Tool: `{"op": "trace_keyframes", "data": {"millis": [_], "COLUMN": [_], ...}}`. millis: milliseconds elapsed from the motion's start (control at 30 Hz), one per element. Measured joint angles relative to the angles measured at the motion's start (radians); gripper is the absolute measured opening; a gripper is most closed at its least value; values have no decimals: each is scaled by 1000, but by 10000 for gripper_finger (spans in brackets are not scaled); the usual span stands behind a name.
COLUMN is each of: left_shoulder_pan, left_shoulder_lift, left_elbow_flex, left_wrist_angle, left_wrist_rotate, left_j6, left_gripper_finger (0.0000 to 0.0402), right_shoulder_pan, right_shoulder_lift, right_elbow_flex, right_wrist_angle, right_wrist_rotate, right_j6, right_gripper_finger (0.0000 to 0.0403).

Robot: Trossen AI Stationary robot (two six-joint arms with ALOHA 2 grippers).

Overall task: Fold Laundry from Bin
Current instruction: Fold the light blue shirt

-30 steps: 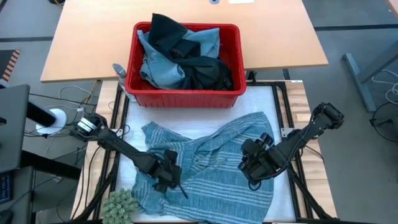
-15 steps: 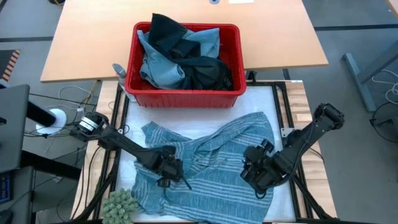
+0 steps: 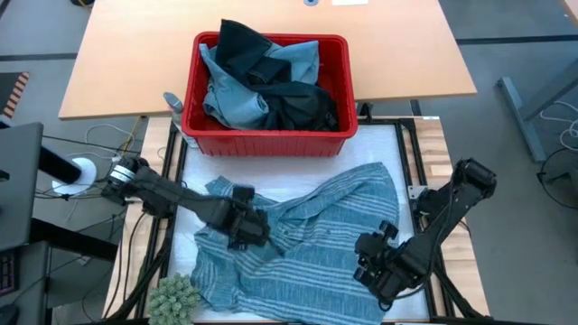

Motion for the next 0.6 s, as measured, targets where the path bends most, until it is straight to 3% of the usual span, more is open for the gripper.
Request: {"op": "trace_keyframes", "data": {"millis": [200, 400, 500, 600], "left_shoulder_pan": [208, 498, 627, 740], "left_shoulder_lift": [-49, -126, -153, -153], "left_elbow_flex": [78, 83, 84, 85], "left_wrist_angle": [-150, -75, 15, 98], "left_wrist_rotate": [-193, -346, -332, -204], "left_j6": [186, 455, 594, 635], "left_gripper_finger": [0, 0, 0, 0], "right_shoulder_pan": [-26, -38, -38, -42], "right_shoulder_lift": [87, 118, 118, 118], "right_elbow_flex": [0, 0, 0, 0], "right_wrist_angle": [24, 71, 101, 113], "right_wrist_rotate": [-31, -71, -71, -72], "right_j6": [2, 3, 1, 2], "right_gripper_finger": [169, 168, 168, 168]}}
